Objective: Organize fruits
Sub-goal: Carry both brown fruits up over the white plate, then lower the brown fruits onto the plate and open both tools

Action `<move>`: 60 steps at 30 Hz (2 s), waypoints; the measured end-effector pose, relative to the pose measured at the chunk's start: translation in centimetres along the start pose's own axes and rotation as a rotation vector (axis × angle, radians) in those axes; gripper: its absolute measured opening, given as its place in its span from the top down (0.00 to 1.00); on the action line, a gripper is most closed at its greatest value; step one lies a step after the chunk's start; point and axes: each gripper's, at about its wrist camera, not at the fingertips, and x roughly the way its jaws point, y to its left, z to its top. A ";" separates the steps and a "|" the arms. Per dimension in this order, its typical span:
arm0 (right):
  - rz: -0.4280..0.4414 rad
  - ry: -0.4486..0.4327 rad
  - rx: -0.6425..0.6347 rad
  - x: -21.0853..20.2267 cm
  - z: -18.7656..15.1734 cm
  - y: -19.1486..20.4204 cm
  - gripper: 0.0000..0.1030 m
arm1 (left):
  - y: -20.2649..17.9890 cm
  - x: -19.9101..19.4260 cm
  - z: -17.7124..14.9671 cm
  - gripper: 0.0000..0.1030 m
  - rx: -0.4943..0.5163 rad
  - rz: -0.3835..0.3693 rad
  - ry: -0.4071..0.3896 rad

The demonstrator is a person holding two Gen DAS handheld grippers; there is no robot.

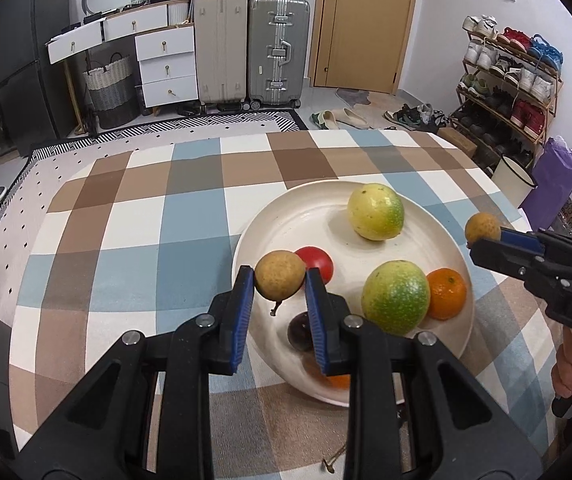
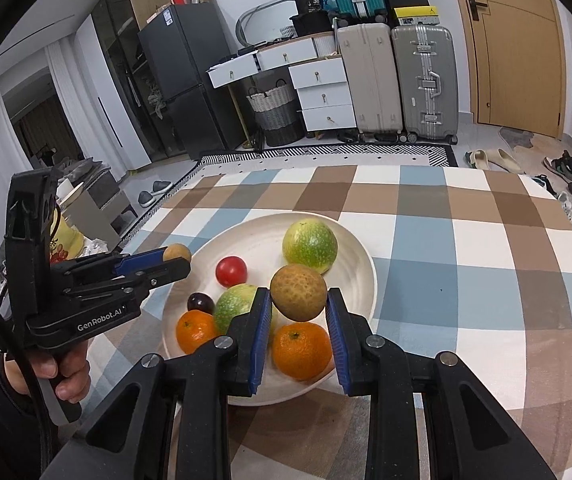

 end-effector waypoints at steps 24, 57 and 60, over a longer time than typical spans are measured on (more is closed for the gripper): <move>-0.021 0.049 -0.008 4.4 0.7 -1.3 0.73 | 0.1 3.9 -0.2 0.77 0.019 0.026 0.060; -0.043 -0.023 0.030 -3.9 -2.7 -0.4 0.00 | -0.8 -7.3 -3.3 0.01 -0.040 0.040 -0.042; -0.047 -0.010 0.002 -4.2 -3.4 0.2 0.00 | -1.2 -7.6 -4.2 0.01 -0.034 0.041 -0.030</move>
